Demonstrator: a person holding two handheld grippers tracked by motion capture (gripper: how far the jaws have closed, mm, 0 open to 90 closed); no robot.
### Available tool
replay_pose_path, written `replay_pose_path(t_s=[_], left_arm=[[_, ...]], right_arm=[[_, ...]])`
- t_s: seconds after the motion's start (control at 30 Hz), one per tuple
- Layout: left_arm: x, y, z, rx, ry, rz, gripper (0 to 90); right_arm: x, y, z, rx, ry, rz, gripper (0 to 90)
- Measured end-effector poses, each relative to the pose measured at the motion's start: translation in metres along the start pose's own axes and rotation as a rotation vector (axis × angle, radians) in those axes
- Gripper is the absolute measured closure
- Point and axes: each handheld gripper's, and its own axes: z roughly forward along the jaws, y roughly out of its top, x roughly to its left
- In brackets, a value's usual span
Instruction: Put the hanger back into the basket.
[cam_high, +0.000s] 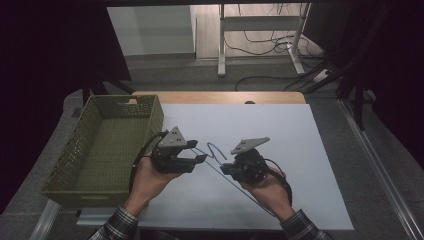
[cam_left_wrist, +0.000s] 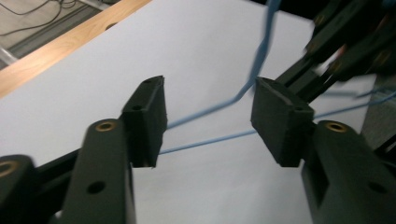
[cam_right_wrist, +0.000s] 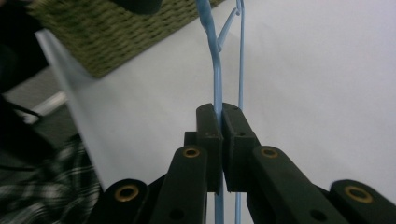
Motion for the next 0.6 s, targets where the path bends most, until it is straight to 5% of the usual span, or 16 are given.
replay_pose_path(t_s=[0.1, 0.4, 0.6], left_arm=[[0.003, -0.001, 0.002, 0.019, -0.036, 0.015, 42.1], [0.007, 0.005, 0.024, 0.125, -0.109, 0.166, 41.0], [0.011, 0.010, 0.034, 0.175, -0.164, 0.261, 52.6]], right_arm=[[-0.004, -0.002, -0.007, -0.003, 0.026, 0.015, 86.7], [-0.008, -0.005, -0.025, 0.018, 0.093, -0.005, 86.7], [-0.006, -0.003, -0.027, 0.028, 0.143, -0.022, 86.7]])
